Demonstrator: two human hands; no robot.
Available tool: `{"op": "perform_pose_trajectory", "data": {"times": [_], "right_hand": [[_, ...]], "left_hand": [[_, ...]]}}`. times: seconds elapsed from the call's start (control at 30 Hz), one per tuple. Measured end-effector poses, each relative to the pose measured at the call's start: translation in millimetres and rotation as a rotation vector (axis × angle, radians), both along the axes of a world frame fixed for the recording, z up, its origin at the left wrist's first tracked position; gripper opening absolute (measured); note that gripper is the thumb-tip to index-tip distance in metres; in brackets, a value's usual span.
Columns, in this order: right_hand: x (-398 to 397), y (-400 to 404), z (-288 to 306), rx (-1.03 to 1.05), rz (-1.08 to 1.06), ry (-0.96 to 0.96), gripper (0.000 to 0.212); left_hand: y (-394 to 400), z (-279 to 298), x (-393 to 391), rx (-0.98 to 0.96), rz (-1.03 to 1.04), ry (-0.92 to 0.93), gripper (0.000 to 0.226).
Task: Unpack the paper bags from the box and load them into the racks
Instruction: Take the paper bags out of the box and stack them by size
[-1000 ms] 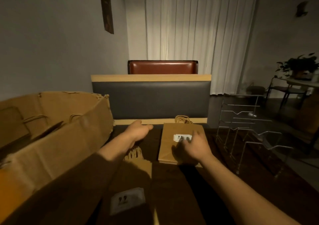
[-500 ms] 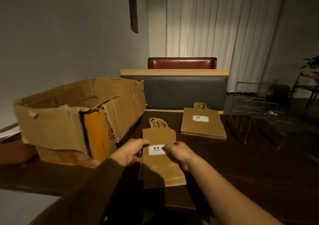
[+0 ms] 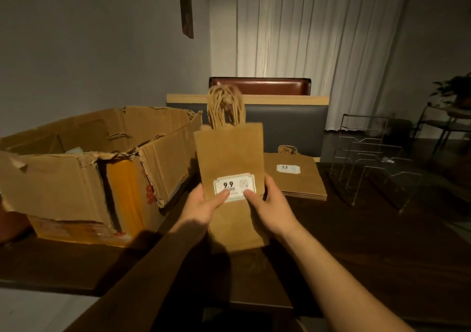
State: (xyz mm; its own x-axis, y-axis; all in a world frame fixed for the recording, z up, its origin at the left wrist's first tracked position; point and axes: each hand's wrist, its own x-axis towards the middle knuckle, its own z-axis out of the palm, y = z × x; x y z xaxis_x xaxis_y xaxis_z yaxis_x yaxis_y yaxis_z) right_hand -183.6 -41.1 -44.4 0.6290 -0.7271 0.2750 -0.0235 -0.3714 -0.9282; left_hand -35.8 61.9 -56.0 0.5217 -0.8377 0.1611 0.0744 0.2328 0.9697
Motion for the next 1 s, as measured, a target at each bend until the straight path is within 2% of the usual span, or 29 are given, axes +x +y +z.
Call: {"op": "perform_pose_trajectory", "data": {"times": [0.1, 0.2, 0.27, 0.37, 0.5, 0.6, 0.67, 0.8, 0.87, 1.0], "right_hand": [[-4.5, -0.8, -3.2, -0.031, 0.030, -0.108, 0.046], [-5.7, 2.1, -41.5, 0.125, 0.007, -0.143, 0.041], [-4.1, 1.6, -58.0, 0.162, -0.034, -0.149, 0.038], [5.0, -8.7, -60.7, 0.148, -0.078, -0.143, 0.029], [13.9, -13.4, -57.5, 0.150, -0.101, -0.142, 0.024], [21.1, -12.0, -49.9, 0.219, -0.063, -0.085, 0.033], [27.1, -16.0, -42.8, 0.274, -0.027, 0.005, 0.041], [53.6, -39.3, -21.0, 0.213, -0.030, 0.170, 0.043], [72.5, -52.0, -12.3, 0.194, -0.100, 0.222, 0.040], [104.0, -75.4, -6.2, 0.182, -0.174, 0.302, 0.057]], "left_hand": [[-5.5, -4.1, -5.3, 0.004, 0.141, -0.216, 0.048], [-5.9, -34.4, -17.8, 0.042, 0.269, -0.325, 0.056], [-6.9, -48.9, -23.7, 0.019, 0.250, -0.307, 0.056], [-14.8, -48.4, -18.3, -0.008, 0.150, -0.180, 0.053], [-18.0, -46.8, -2.9, 0.081, 0.116, -0.290, 0.060], [-19.4, -46.2, 4.2, 0.121, 0.178, -0.328, 0.060], [-21.0, -44.7, 10.7, 0.157, 0.206, -0.237, 0.062], [-40.9, -22.4, 38.2, 0.243, 0.267, -0.209, 0.101], [-54.0, -9.9, 48.3, 0.257, 0.288, -0.194, 0.094], [-75.0, 3.7, 64.3, 0.350, 0.327, -0.213, 0.080]]}}
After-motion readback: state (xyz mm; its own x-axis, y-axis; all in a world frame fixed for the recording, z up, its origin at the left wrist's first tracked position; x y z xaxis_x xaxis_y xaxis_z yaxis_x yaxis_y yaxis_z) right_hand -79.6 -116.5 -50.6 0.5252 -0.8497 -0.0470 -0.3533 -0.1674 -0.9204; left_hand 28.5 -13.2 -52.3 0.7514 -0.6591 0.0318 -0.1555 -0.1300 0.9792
